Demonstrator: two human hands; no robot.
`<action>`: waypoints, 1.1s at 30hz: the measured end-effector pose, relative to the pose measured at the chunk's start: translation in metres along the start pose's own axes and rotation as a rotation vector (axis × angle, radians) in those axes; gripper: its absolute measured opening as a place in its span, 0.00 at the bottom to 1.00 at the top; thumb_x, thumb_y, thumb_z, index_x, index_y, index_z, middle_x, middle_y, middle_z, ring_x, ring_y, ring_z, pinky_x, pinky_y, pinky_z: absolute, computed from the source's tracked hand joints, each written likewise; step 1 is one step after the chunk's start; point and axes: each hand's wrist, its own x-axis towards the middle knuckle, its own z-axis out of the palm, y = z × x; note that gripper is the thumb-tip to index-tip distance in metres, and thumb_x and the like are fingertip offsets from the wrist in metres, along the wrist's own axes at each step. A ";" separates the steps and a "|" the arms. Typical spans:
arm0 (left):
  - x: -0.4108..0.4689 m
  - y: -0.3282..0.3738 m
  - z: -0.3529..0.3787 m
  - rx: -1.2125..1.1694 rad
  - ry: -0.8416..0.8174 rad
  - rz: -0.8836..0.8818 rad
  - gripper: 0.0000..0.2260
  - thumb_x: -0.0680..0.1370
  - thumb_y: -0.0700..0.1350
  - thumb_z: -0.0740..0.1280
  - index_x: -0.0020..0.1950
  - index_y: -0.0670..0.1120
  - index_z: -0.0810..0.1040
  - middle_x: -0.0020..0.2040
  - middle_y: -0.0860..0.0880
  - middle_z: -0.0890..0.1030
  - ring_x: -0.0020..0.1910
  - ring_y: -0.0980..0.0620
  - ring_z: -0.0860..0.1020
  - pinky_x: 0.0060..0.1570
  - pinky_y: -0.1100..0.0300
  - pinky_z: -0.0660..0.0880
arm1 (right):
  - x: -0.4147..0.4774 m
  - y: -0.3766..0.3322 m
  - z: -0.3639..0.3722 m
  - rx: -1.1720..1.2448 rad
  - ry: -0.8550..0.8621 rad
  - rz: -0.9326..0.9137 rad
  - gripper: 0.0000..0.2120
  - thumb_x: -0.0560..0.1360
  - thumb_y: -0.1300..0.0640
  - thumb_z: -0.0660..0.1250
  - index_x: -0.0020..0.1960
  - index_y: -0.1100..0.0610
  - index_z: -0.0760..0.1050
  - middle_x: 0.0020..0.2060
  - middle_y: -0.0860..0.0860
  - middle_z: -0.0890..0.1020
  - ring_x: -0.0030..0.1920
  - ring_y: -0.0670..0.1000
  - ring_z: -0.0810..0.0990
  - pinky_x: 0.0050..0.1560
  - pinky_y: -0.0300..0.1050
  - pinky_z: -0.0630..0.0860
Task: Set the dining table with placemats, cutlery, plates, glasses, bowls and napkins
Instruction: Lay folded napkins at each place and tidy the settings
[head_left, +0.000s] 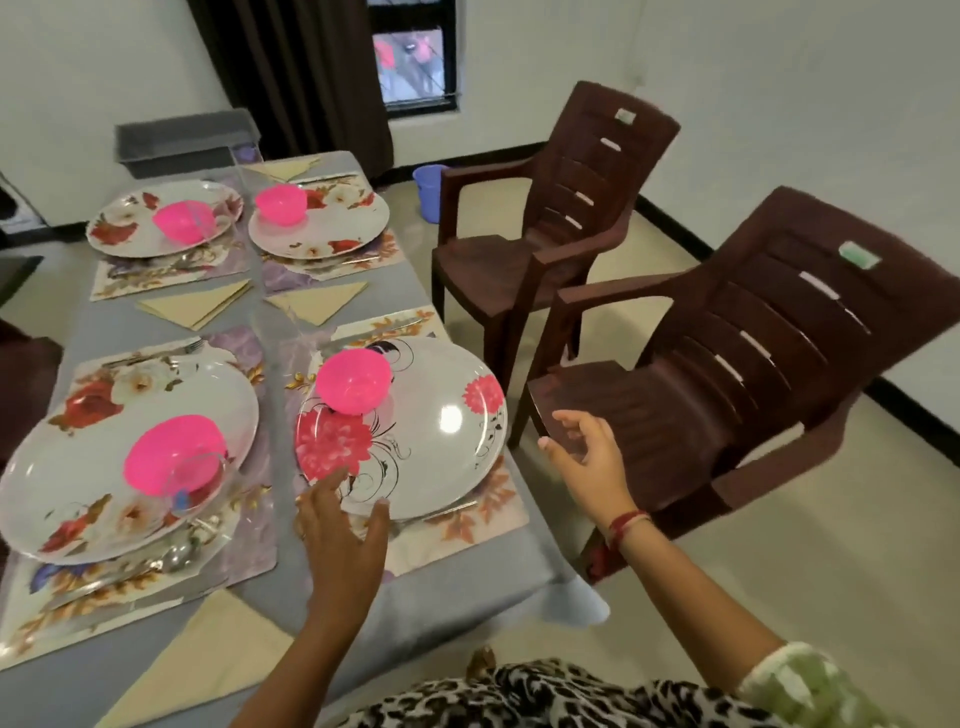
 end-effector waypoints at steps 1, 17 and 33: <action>0.001 -0.001 0.002 0.015 0.014 -0.014 0.26 0.72 0.59 0.61 0.66 0.47 0.69 0.59 0.45 0.70 0.60 0.43 0.69 0.64 0.49 0.61 | 0.008 0.002 0.001 -0.005 -0.021 0.004 0.14 0.74 0.53 0.70 0.58 0.46 0.72 0.55 0.46 0.71 0.54 0.39 0.72 0.58 0.41 0.73; -0.048 -0.017 0.032 0.282 0.303 -0.486 0.26 0.72 0.53 0.63 0.66 0.39 0.70 0.60 0.38 0.73 0.60 0.40 0.69 0.57 0.49 0.65 | 0.073 0.016 0.055 -0.123 -0.774 -0.393 0.05 0.73 0.55 0.70 0.47 0.54 0.78 0.43 0.45 0.76 0.46 0.43 0.75 0.47 0.40 0.75; -0.051 -0.033 0.022 0.522 0.015 -0.368 0.20 0.75 0.52 0.62 0.65 0.49 0.76 0.59 0.44 0.74 0.59 0.43 0.70 0.58 0.51 0.68 | 0.043 0.061 0.049 -0.215 -0.769 -0.523 0.07 0.72 0.58 0.71 0.51 0.55 0.82 0.42 0.49 0.79 0.44 0.49 0.76 0.45 0.47 0.76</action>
